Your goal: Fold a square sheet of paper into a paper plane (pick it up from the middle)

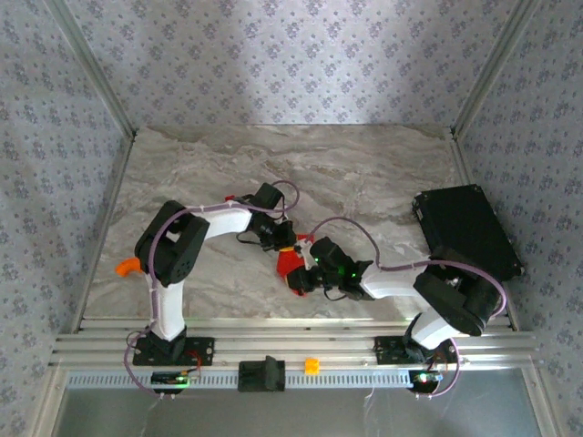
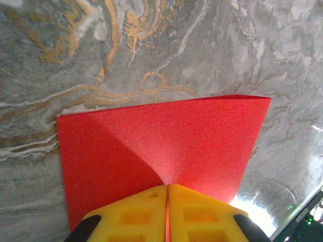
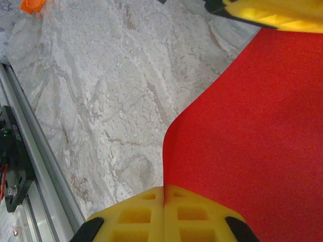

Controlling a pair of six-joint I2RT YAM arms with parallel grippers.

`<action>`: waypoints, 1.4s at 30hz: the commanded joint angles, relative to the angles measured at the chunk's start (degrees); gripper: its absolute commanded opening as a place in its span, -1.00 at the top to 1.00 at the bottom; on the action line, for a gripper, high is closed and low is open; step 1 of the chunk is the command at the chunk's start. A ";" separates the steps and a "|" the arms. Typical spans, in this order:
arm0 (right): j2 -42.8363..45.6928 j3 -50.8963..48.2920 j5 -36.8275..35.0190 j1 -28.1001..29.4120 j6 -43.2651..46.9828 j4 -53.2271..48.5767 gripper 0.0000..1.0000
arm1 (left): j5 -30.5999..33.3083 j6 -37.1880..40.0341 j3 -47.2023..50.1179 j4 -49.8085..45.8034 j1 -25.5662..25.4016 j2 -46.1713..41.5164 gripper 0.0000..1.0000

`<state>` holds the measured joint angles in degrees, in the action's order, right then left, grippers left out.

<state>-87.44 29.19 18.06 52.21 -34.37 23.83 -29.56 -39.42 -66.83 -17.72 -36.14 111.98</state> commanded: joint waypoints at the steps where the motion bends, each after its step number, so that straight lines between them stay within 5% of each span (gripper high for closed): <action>1: 0.70 -0.72 1.21 -1.70 -1.19 0.30 0.96 | 3.19 1.89 0.49 -3.92 -0.48 1.07 0.82; 10: 0.61 -1.23 1.89 -6.15 -2.55 -2.14 0.96 | 3.99 0.49 2.07 -2.68 -0.29 0.05 0.86; 42: 0.20 3.47 -4.43 -6.42 0.19 -11.94 0.94 | 3.28 -1.25 3.28 -1.02 -0.44 -1.35 0.87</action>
<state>-87.44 31.33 15.25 46.09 -35.14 14.31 -28.91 -40.14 -65.01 -16.03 -36.14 110.89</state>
